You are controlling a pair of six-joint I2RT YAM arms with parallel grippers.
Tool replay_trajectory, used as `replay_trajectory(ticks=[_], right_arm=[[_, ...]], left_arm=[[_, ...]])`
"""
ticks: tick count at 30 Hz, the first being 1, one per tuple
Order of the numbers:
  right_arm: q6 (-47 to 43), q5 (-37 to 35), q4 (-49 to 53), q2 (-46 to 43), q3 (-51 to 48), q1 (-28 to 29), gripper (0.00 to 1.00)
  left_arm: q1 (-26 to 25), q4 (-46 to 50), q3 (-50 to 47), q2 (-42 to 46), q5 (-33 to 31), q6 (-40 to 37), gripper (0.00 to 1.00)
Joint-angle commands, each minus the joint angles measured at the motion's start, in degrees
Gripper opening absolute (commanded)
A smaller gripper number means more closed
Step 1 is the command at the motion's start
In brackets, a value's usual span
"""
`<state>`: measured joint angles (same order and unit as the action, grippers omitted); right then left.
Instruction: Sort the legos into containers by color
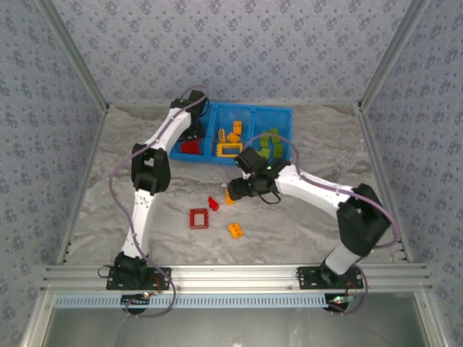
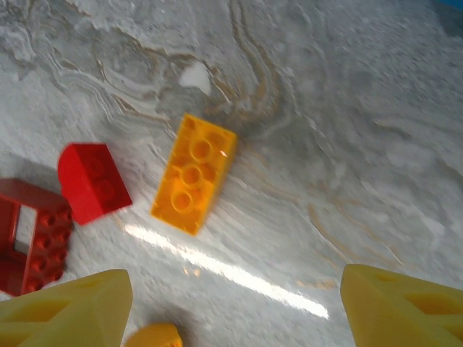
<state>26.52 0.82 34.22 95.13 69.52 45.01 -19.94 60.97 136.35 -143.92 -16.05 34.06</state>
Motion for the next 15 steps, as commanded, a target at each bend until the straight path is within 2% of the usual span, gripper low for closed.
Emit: replay_trajectory(ticks=[1,4,7,11,15], right_arm=[[4.4,0.0,2.2,6.4,5.2,1.0,0.78],[8.0,-0.3,2.8,11.7,8.9,1.9,0.78],[11.9,-1.2,5.6,16.1,13.1,2.7,0.77],[15.3,-2.0,8.9,20.3,16.6,3.7,0.72],[16.7,-3.2,11.2,22.6,17.9,4.2,0.60]], left_arm=[[-0.6,1.3,1.1,5.7,0.7,-0.6,0.61],[-1.1,1.2,-0.2,10.4,0.1,0.2,0.65],[-1.4,-0.3,-5.5,17.3,0.7,1.6,0.68],[-1.7,-3.3,-16.8,28.1,2.0,3.3,0.68],[-1.9,-6.2,-31.3,39.7,4.4,4.8,0.68]])
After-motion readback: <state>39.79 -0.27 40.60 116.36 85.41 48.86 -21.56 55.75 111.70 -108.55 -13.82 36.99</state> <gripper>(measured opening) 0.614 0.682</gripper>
